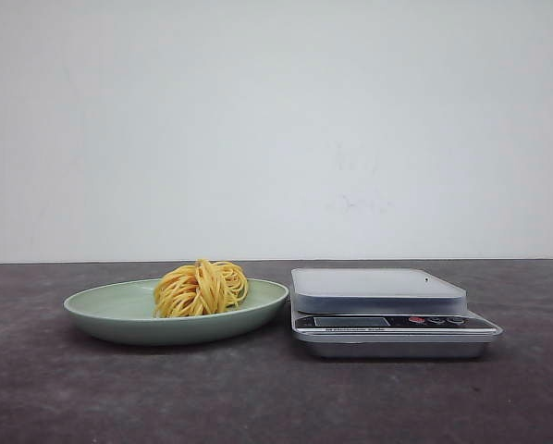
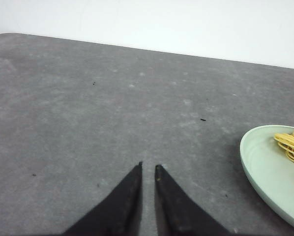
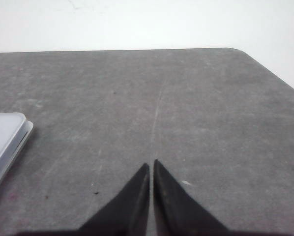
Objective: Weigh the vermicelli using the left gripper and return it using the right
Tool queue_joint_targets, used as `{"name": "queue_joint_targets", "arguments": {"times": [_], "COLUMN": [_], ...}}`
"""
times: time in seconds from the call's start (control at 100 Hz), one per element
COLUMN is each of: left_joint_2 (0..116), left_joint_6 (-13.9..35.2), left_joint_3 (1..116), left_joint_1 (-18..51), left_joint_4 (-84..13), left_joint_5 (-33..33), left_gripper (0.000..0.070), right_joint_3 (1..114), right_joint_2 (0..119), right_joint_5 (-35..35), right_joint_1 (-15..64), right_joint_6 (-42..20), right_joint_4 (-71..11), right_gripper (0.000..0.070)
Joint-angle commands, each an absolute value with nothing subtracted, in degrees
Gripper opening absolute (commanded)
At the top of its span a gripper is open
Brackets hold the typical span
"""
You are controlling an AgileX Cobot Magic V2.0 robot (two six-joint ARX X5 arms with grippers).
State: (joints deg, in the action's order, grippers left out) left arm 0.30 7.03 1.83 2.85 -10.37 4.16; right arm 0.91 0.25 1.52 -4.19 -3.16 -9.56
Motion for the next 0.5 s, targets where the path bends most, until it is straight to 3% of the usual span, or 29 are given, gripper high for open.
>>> {"name": "queue_joint_targets", "arguments": {"times": [0.0,0.2,0.33,0.49], "left_joint_2": [0.2,0.2,0.2,0.2], "left_joint_6": [6.7,6.4,-4.9,-5.3], "left_joint_3": [0.8,0.8,0.8,0.8], "left_joint_1": [2.7,2.7,2.7,2.7], "left_joint_4": [-10.7,-10.7,-10.6,-10.6], "left_joint_5": [4.0,4.0,6.5,6.4], "left_gripper": [0.0011,0.0011,0.0011,0.0011], "right_joint_3": [0.7,0.7,0.7,0.7], "right_joint_2": [0.2,0.2,0.2,0.2], "right_joint_5": [1.5,1.5,1.6,1.5], "right_joint_1": [-4.1,-4.1,-4.1,-4.1], "right_joint_6": [-2.7,-2.7,-2.8,-2.8], "right_joint_4": [-8.7,-8.7,-8.6,-8.6], "right_gripper": [0.0004,0.0004,0.0004,0.0004]}}
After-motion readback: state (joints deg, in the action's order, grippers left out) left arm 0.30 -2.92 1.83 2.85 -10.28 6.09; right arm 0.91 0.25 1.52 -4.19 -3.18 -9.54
